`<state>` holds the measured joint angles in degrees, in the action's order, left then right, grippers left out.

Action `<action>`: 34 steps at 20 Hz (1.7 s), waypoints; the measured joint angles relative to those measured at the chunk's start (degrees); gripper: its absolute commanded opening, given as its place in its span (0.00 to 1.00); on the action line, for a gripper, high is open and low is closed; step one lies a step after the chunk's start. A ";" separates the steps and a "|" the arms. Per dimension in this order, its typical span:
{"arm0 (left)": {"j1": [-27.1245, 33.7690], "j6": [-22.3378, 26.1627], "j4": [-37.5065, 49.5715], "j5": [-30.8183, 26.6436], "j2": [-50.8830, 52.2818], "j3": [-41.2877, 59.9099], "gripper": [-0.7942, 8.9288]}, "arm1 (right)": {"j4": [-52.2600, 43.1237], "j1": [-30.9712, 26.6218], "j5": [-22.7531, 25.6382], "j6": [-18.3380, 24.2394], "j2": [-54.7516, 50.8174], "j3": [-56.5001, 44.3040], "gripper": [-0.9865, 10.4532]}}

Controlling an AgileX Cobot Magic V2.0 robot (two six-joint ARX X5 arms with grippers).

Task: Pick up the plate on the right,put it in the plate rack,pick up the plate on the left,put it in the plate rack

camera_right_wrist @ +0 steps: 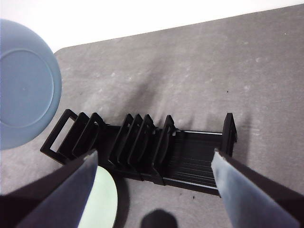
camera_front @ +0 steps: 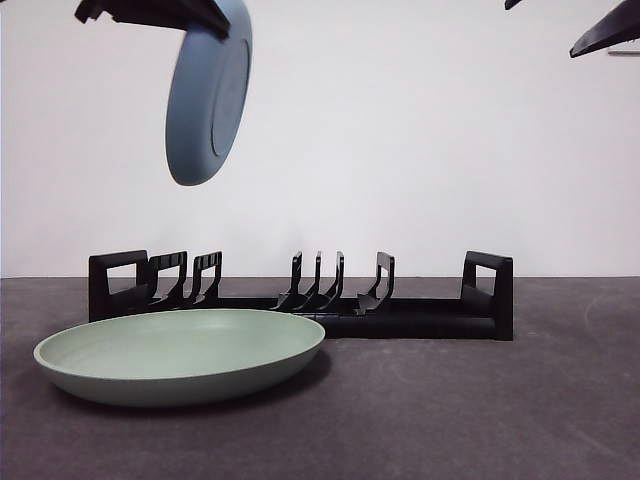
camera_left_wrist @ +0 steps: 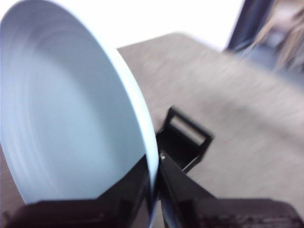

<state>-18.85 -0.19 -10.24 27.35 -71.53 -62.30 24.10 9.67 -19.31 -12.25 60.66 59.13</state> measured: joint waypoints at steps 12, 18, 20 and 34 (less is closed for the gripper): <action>9.11 -3.13 2.38 11.26 -8.83 0.00 0.07 | 0.00 0.00 0.09 0.00 0.00 0.02 0.44; 9.22 -3.10 3.69 12.04 -11.39 -0.02 0.07 | 0.00 0.00 2.97 0.00 0.00 0.02 0.44; 9.22 -3.10 3.91 12.22 -12.00 -0.24 0.07 | 0.00 0.00 2.99 0.00 0.00 0.02 0.44; 9.18 -5.46 3.39 10.16 -12.68 -0.26 0.07 | 0.00 0.00 3.02 0.00 0.00 0.02 0.44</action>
<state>-9.67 -5.65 -6.85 37.52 -84.20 -62.57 24.10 9.67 -16.29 -12.25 60.66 59.16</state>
